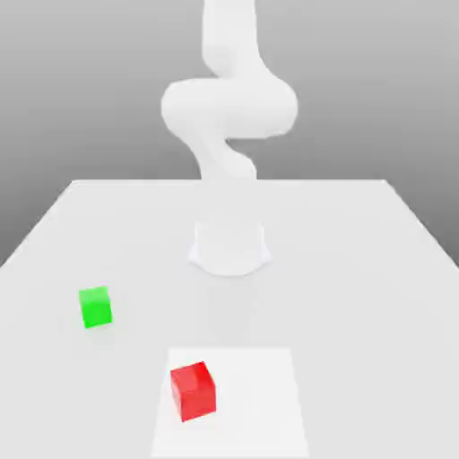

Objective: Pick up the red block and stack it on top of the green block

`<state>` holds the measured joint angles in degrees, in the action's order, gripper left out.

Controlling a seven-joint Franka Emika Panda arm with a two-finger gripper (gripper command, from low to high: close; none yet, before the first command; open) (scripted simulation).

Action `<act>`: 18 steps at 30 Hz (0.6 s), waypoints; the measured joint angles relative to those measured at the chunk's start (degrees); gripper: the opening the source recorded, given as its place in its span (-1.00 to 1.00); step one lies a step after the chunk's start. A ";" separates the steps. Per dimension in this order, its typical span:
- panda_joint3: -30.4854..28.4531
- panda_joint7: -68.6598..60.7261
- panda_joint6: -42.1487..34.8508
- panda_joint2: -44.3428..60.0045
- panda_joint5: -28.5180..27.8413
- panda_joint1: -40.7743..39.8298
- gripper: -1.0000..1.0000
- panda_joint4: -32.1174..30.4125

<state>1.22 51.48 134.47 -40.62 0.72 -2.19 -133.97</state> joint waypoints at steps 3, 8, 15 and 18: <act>1.63 7.25 3.33 6.53 0.69 -2.66 0.00 -2.72; 4.45 19.20 8.66 16.90 1.22 -6.80 0.00 -7.07; 6.93 37.34 16.11 31.46 -0.11 -11.07 0.00 -13.14; 7.02 45.47 19.31 37.74 -1.18 -12.35 0.00 -15.73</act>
<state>8.24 96.95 153.77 -2.88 -0.46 -14.54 -149.70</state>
